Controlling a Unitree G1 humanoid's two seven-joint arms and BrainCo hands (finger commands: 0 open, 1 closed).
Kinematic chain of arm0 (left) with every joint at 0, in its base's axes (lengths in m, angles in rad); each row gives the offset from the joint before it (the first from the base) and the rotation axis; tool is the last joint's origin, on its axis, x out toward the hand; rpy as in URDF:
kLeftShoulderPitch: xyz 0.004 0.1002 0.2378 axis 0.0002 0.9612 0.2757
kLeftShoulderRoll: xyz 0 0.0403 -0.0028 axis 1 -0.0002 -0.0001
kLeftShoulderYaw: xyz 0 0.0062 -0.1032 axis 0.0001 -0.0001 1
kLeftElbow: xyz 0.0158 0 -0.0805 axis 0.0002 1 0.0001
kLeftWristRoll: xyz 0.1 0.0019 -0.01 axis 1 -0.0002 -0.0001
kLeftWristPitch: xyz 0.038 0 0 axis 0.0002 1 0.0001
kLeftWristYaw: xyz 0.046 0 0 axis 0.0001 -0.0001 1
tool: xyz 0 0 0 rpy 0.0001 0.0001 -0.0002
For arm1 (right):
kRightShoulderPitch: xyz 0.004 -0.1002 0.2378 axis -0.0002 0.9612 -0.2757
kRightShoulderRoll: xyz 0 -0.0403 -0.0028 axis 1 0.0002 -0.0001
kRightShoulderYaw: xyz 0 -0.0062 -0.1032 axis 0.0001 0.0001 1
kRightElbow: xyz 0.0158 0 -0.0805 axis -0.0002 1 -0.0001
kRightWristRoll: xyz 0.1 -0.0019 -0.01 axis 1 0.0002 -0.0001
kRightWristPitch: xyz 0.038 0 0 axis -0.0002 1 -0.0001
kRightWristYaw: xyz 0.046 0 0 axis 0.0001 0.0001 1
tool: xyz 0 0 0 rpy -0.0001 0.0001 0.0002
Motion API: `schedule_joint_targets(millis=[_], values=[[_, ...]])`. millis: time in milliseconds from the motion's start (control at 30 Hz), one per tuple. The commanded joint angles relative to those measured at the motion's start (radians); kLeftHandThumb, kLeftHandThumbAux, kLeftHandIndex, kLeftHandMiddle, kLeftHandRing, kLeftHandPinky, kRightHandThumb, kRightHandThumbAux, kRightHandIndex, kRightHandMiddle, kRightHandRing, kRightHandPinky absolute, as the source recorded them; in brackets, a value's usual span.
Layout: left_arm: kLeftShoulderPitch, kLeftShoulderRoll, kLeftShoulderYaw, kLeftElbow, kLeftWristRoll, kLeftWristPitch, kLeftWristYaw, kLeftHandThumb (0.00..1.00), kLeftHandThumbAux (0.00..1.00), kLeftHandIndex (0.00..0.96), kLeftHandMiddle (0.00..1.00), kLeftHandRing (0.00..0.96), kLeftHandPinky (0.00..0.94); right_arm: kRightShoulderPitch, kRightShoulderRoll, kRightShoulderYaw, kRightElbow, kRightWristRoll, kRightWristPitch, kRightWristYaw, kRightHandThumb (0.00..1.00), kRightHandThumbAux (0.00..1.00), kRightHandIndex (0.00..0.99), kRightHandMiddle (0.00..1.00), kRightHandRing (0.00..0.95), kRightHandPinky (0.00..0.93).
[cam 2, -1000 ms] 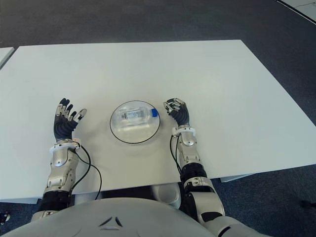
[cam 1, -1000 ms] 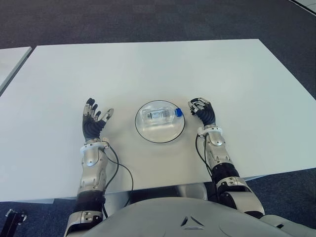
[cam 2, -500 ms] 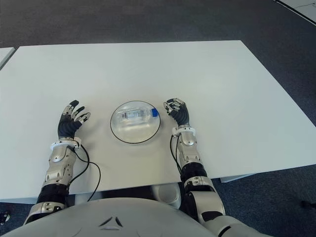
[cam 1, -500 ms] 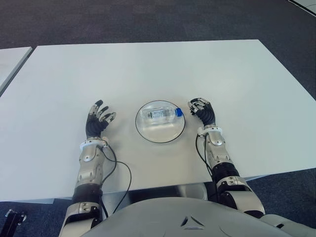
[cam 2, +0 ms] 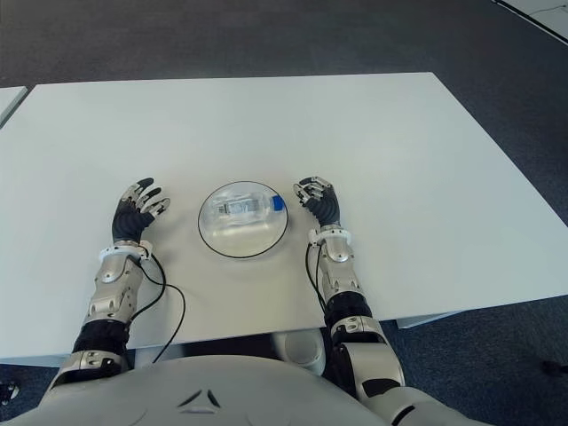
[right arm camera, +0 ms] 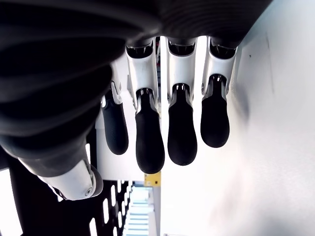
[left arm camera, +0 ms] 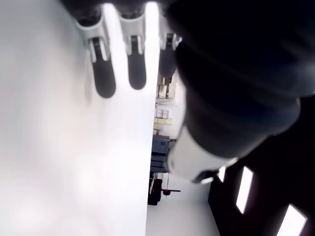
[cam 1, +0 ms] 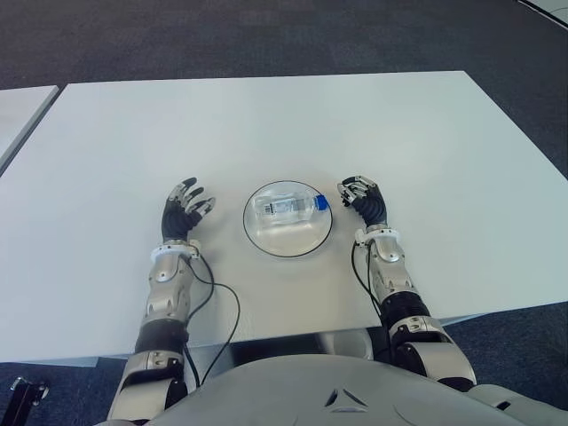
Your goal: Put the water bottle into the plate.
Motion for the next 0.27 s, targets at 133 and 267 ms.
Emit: schedule_joint_targets(millis=[133,267], values=[[0.023,-0.019,-0.015,0.065,0.045,0.023,0.017,0.500,0.825,0.360,0.393,0.409,0.443,0.042,0.011,0.003,0.050,0.004,0.056,0.006,0.703,0.729,0.435,0.668,0.649,0.635],[0.024,-0.029,-0.016,0.073,0.061,0.026,0.035,0.646,0.748,0.408,0.449,0.455,0.472,0.042,0.013,0.000,0.053,0.005,0.053,0.003,0.703,0.728,0.435,0.659,0.640,0.624]])
